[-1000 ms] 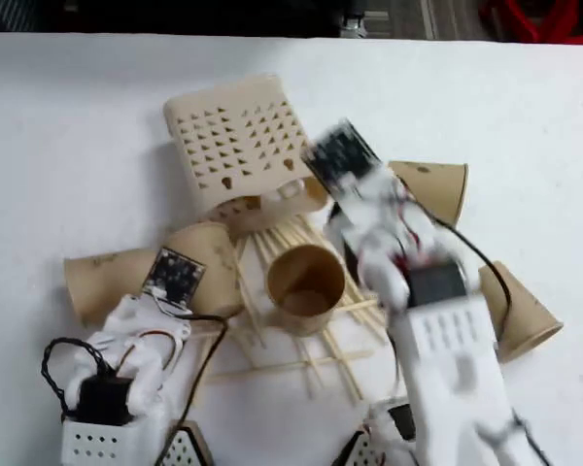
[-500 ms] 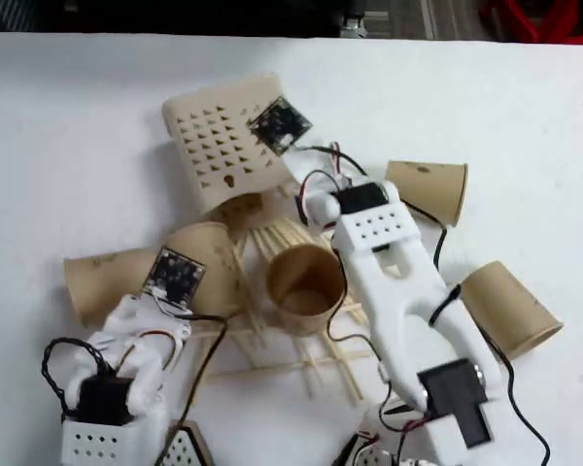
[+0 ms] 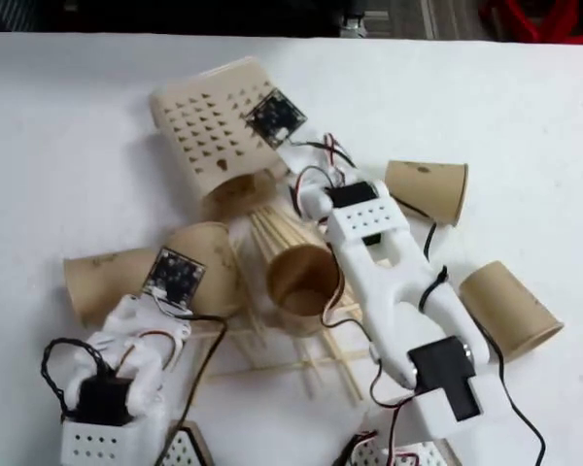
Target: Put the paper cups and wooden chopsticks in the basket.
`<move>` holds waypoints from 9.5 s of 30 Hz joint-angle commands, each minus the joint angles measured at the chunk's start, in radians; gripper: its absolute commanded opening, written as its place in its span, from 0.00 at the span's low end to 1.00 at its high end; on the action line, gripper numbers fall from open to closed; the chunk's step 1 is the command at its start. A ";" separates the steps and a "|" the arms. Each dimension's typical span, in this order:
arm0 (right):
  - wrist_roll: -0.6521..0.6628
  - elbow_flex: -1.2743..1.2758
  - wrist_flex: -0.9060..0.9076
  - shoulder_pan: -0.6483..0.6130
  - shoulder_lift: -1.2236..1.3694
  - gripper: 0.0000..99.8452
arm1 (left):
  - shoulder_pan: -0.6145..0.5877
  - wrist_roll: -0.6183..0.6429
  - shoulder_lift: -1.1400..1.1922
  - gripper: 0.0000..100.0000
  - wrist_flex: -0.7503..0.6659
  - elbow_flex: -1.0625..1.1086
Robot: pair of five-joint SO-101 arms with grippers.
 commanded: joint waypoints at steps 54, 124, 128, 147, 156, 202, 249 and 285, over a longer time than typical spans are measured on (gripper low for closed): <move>0.334 -0.037 -0.386 -0.044 0.153 0.04 | -0.010 -0.011 -0.004 0.02 -0.031 0.017; 0.066 -0.858 0.662 0.136 -0.035 0.25 | -0.010 -0.011 -0.004 0.02 -0.031 0.018; 0.038 -0.848 0.622 0.073 -0.027 0.25 | -0.010 -0.011 -0.004 0.02 -0.031 0.018; 0.032 -0.858 0.325 -0.065 0.260 0.25 | -0.010 -0.011 -0.004 0.02 -0.029 0.018; 0.040 -0.858 0.229 -0.021 0.361 0.25 | -0.010 -0.011 -0.004 0.02 -0.029 0.018; 0.296 -0.875 0.816 -0.111 0.179 0.13 | -0.010 -0.011 -0.004 0.02 -0.029 0.018; 0.014 -0.167 0.585 0.601 -0.234 0.22 | -0.010 -0.011 -0.004 0.02 -0.029 0.020; 0.232 -0.732 0.881 0.662 0.232 0.02 | -0.010 -0.011 -0.004 0.02 -0.029 0.020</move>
